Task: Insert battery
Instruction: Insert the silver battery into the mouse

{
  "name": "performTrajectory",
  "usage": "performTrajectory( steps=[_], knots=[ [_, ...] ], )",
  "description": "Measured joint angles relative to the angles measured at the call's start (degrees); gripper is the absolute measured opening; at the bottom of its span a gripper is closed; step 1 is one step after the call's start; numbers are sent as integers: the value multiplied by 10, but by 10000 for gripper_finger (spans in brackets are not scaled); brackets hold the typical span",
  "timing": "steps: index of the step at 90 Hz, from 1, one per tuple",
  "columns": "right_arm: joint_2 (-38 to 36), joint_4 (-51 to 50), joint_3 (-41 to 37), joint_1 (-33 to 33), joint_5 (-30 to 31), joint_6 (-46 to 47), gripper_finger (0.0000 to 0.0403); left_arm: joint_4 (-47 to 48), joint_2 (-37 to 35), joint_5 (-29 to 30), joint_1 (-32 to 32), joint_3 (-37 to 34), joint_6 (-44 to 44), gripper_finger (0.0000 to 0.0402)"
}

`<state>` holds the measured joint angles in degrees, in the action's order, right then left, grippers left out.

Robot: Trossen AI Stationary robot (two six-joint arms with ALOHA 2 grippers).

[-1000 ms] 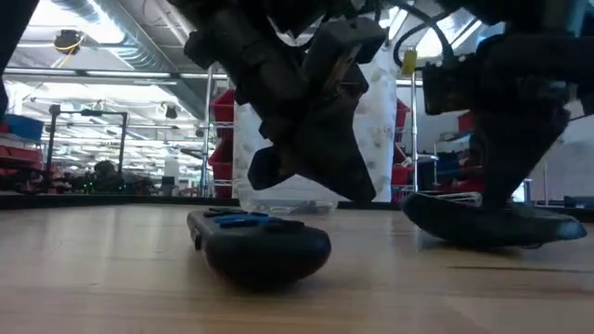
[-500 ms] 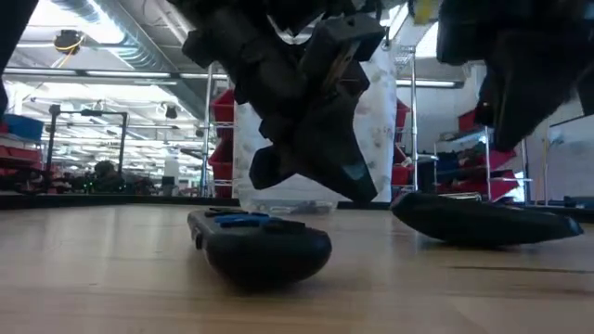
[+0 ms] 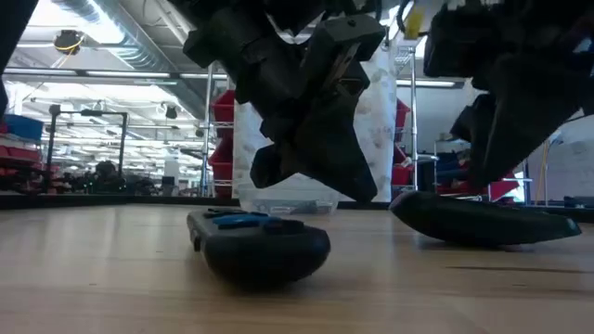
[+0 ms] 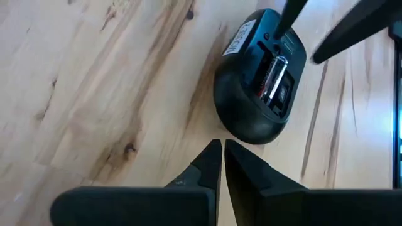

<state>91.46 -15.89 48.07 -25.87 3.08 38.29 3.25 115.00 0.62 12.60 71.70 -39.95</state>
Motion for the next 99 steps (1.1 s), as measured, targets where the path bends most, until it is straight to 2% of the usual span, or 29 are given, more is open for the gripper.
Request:
performTrajectory(
  steps=[28, 47, 70, 99],
  knots=[
    [7, 16, 0, 0, 4, -25, 5, -2, 0, 8, 0, 0, 0, 1],
    [7, 21, 0, 0, 13, -21, 1, -9, 7, 21, 0, 0, 7, 1],
    [5, -8, 0, 0, 5, 48, 0, -13, 22, 14, 0, 0, -6, 1],
    [18, 2, 0, 0, -6, 54, 0, -27, 22, 13, 0, 0, -8, 1]
  ],
)
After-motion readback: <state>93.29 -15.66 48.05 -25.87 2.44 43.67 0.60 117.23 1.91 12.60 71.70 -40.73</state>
